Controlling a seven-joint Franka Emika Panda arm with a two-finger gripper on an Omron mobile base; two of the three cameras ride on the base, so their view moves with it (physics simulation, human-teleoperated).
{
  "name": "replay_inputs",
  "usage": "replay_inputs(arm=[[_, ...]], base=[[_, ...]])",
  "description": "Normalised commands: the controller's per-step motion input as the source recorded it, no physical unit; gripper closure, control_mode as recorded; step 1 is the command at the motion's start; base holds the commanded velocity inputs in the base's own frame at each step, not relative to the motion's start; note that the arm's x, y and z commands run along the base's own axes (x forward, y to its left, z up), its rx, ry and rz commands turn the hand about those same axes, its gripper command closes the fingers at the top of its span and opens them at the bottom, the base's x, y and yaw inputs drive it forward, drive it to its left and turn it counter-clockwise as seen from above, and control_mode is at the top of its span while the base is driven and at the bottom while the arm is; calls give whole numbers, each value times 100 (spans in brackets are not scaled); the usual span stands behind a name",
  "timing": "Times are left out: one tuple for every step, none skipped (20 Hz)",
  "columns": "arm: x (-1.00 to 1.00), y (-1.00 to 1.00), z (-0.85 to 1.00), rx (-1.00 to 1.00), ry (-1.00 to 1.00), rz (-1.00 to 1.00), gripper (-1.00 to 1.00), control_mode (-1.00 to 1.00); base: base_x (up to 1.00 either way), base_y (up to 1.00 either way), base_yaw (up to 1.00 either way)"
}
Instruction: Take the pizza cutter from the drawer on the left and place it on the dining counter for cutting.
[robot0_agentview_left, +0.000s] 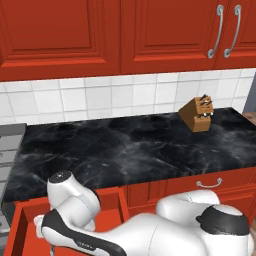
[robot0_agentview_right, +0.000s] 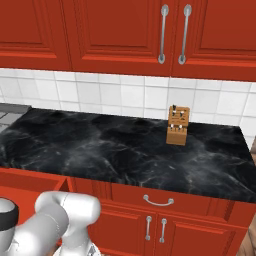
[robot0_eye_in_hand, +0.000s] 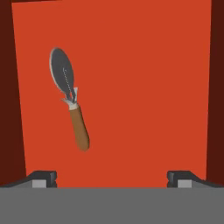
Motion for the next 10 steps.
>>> replay_inputs(arm=[[1, 34, -21, 0, 0, 0, -100, -100], [0, 34, -19, 0, 0, 0, -100, -100], [0, 37, -22, 0, 0, 0, -100, -100], [0, 44, -26, 0, 0, 0, -100, -100], [0, 36, -24, 0, 0, 0, -100, -100], [0, 30, -24, 0, 0, 0, -100, -100], [0, 23, -26, 0, 0, 0, -100, -100], [0, 18, -26, 0, 0, 0, -100, -100], [6, 24, -33, 0, 0, 0, -100, -100], [4, 16, -31, 0, 0, 0, -100, -100]], base=[[0, 0, 0], [0, 0, 0], [0, 0, 0], [0, 0, 0], [0, 0, 0], [0, 0, 0], [0, 0, 0], [0, 0, 0], [0, 0, 0], [0, 0, 0]])
